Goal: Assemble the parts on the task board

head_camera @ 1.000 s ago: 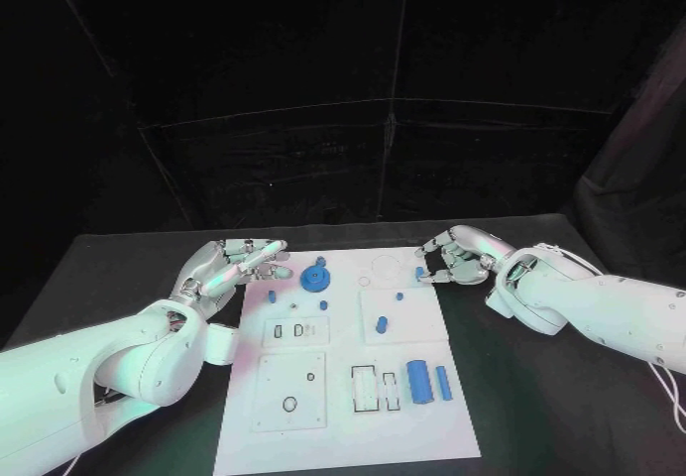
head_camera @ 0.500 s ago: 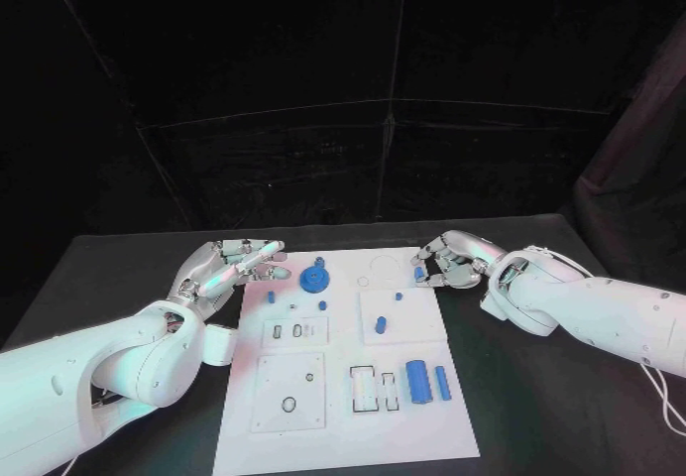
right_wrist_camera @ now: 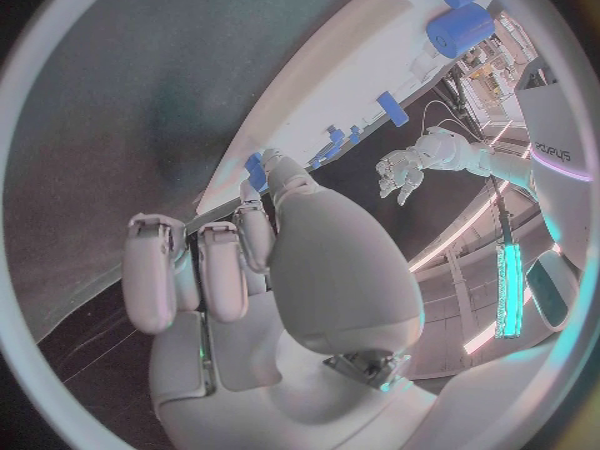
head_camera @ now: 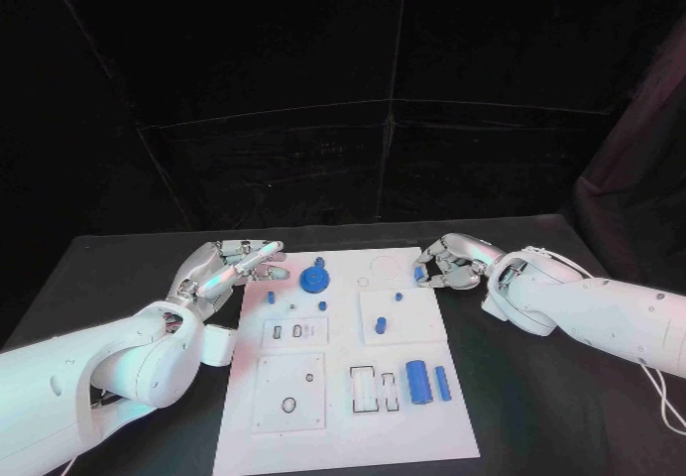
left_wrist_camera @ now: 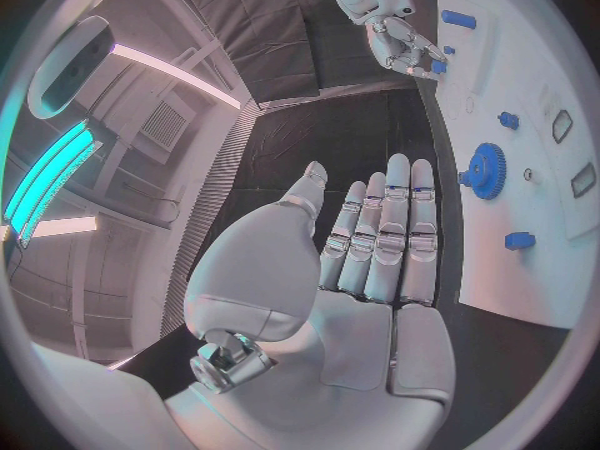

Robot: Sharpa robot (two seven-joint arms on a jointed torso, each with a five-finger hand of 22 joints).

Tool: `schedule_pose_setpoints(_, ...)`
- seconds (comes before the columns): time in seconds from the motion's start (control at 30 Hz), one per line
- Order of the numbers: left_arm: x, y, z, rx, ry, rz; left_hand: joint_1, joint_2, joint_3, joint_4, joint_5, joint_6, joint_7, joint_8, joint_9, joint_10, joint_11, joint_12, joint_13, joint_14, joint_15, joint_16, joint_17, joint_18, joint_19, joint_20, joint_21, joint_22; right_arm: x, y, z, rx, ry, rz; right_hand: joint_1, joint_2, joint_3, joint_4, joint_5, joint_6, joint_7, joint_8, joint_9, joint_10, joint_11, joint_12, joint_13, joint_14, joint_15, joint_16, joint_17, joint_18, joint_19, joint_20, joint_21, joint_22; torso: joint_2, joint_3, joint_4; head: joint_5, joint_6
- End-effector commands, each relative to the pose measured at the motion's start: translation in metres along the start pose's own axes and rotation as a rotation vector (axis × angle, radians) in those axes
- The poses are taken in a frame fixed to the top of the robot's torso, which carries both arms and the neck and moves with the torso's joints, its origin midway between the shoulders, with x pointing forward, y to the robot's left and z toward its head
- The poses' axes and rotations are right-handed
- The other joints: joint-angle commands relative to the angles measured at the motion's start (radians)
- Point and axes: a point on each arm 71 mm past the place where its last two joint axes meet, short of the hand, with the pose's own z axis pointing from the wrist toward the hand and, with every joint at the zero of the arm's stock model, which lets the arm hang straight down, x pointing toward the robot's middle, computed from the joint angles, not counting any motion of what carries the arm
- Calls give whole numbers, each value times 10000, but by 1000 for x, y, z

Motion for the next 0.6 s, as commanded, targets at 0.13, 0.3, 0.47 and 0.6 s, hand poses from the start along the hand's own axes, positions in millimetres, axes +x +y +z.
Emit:
schedule_pose_setpoints(0.13, 1, -1, 0, 29, 114, -37, 84, 33, 26, -58, 36, 87, -8, -48, 1, 42, 6, -41, 2, 4, 57, -52, 10, 65, 35, 37, -48, -12, 1, 0, 1, 24, 116, -56, 4, 197, 109, -24, -57, 140, 12, 63, -8, 16, 45, 70, 13, 740, 64, 5, 1215, 1, 50, 32, -10, 1008, 2, 8, -20, 2, -6)
schedule_pose_setpoints(0.3, 1, -1, 0, 23, 114, -36, 84, 33, 26, -58, 36, 87, -8, -48, 1, 42, 6, -41, 2, 4, 57, -52, 10, 65, 35, 37, -48, -12, 2, 1, 2, 2, 64, 41, -11, 320, 217, -34, -114, 307, -30, 105, -8, 40, 14, 101, 40, 746, 43, 16, 1240, -4, 69, 20, 0, 1034, -4, 5, -14, -31, -31)
schedule_pose_setpoints(0.47, 0, -1, 0, 21, 113, -36, 84, 33, 26, -58, 36, 87, -8, -48, 1, 42, 6, -41, 2, 4, 57, -52, 10, 65, 35, 37, -48, -12, 2, 2, 2, -18, 41, 99, -21, 359, 267, -51, -166, 413, -66, 132, -6, 76, -14, 152, 85, 753, 23, 31, 1270, -16, 109, 6, 22, 1087, 0, 3, -4, -41, -43)
schedule_pose_setpoints(0.6, 0, 0, 0, 15, 117, -38, 84, 33, 26, -58, 36, 87, -8, -48, 1, 42, 6, -41, 2, 4, 57, -52, 10, 65, 35, 37, -48, -12, 3, 4, 3, -41, 0, 155, -31, 383, 302, -64, -181, 489, -92, 150, -5, 99, -35, 181, 111, 758, 5, 41, 1292, -23, 132, -8, 35, 1117, -4, 4, 1, -53, -57)
